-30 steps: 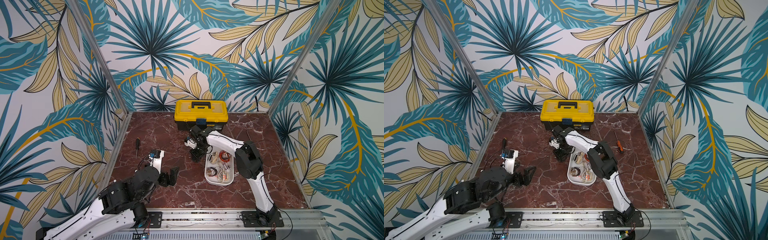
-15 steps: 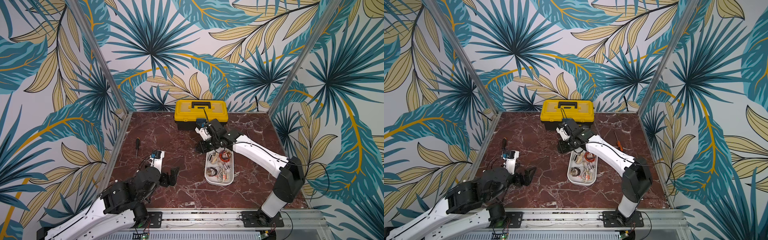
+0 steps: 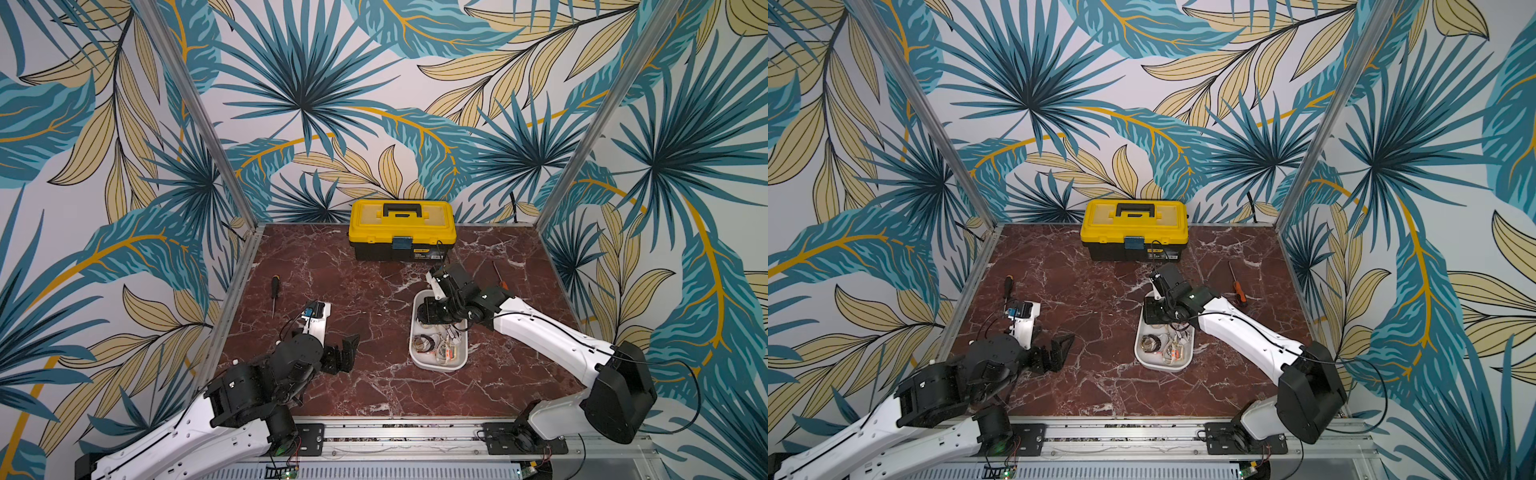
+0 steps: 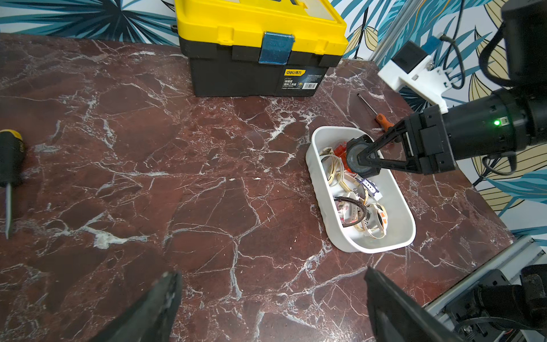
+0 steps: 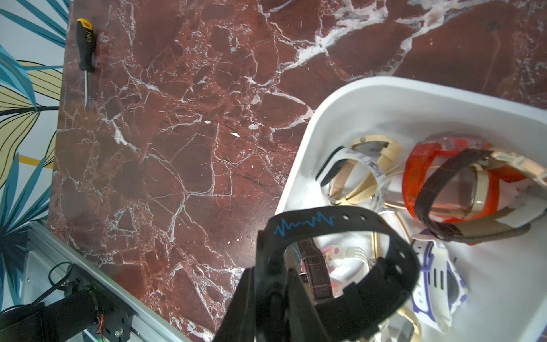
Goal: Put the watch into the storage box
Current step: Place the watch in the storage box.
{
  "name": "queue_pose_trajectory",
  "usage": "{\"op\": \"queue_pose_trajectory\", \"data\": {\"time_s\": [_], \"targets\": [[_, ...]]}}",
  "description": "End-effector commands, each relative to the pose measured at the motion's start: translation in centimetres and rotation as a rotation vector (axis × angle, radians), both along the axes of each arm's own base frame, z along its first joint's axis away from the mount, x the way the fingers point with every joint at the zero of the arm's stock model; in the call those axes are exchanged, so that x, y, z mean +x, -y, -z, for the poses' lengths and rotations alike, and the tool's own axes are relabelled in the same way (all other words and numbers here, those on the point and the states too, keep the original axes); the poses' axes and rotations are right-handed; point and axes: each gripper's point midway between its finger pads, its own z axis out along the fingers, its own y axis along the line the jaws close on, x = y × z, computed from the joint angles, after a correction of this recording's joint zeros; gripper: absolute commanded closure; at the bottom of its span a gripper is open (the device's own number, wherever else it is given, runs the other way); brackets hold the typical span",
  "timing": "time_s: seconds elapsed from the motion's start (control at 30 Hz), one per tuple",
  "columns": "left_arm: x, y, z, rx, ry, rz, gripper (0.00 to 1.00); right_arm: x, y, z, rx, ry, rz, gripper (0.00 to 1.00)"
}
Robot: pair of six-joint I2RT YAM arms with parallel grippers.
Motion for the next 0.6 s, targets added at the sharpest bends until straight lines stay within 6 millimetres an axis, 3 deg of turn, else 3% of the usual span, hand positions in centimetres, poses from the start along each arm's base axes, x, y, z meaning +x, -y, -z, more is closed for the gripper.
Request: {"op": "queue_pose_trajectory", "data": {"time_s": [0.0,0.4,0.57], "targets": [[0.1,0.1,0.7,0.007,-0.006,-0.002,0.0,1.1,0.3,1.2,-0.009,0.001,0.04,0.86],[0.2,-0.1,1.4,0.024,-0.013,-0.012,0.0,1.9,0.2,5.3,-0.028,-0.104,0.063,0.87],[0.2,-0.1,1.7,0.028,-0.017,-0.012,0.0,2.1,-0.5,6.0,-0.008,-0.131,0.065,0.87]]}}
